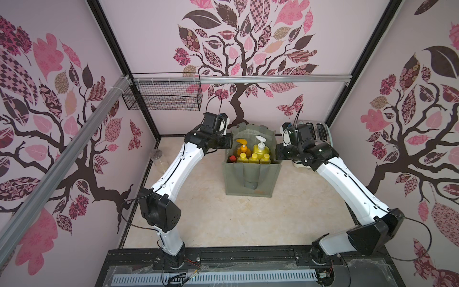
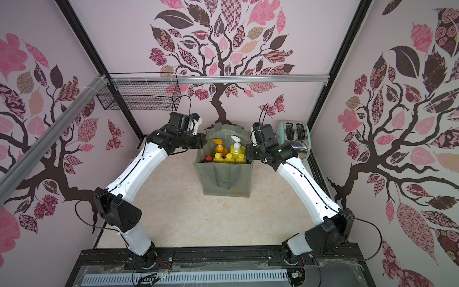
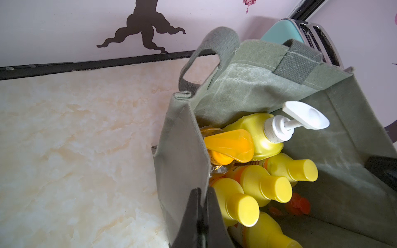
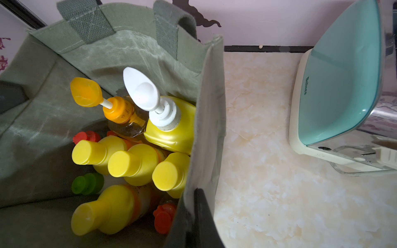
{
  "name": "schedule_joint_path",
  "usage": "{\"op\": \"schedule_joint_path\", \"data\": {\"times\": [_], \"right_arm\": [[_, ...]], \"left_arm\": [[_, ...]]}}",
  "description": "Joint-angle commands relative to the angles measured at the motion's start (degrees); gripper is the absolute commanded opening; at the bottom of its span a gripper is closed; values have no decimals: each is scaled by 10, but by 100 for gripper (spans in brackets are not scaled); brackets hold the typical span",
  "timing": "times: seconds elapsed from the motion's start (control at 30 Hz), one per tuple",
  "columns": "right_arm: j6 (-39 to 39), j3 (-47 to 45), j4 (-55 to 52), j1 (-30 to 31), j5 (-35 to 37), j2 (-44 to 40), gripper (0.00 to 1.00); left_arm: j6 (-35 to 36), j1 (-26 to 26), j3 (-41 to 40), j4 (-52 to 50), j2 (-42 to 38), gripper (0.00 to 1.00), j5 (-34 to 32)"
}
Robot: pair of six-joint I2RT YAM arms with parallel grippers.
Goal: Pack dish soap into the shopping bag
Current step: Adjust the shopping bag at the center of the board.
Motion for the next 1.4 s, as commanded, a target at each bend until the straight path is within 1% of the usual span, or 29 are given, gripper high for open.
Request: {"op": "schedule_joint_path", "data": {"times": [0.0,0.13,0.23,0.47,0.63,0.77,0.9,0.97,1.0,1.03,1.07,1.13,1.2,1.23,1.33,1.37], "right_arm": [[-12,43,84,-3,13,-28,0],[-23,61,94,-5,8,0,0],[-24,67,104,-5,1,8,0],[-26,89,112,-7,-20,29,0],[-21,70,116,-7,-23,9,0],[-22,39,124,-8,-12,-19,0],[-26,31,115,-7,-8,-31,0],[-25,28,111,-7,-12,-36,0],[-24,28,108,-7,-15,-38,13],[-25,30,101,-7,-17,-39,39],[-24,34,95,-7,-18,-41,56],[-23,35,91,-7,-20,-48,70],[-22,37,86,-7,-20,-61,81],[-22,38,84,-7,-19,-71,85],[-25,31,86,-7,-22,-108,98],[-29,22,91,-7,-24,-125,100]], "left_arm": [[-8,0,7,127,-86,0,6],[-3,1,-12,121,-107,0,-40],[-2,9,-17,119,-115,0,-51],[-1,18,11,110,-108,0,-50],[1,19,14,109,-100,0,-45],[-8,20,-3,119,-110,0,-36],[-22,19,-36,138,-135,0,-28],[-28,19,-49,145,-145,0,-14],[-29,19,-51,145,-144,3,-3],[-30,19,-52,142,-144,20,8],[-28,19,-54,141,-143,36,14],[-26,18,-61,139,-149,63,15],[-23,19,-76,144,-166,79,9],[-18,19,-85,148,-179,83,5],[-8,19,-111,141,-229,83,-23],[-5,20,-127,140,-252,84,-39]]}}
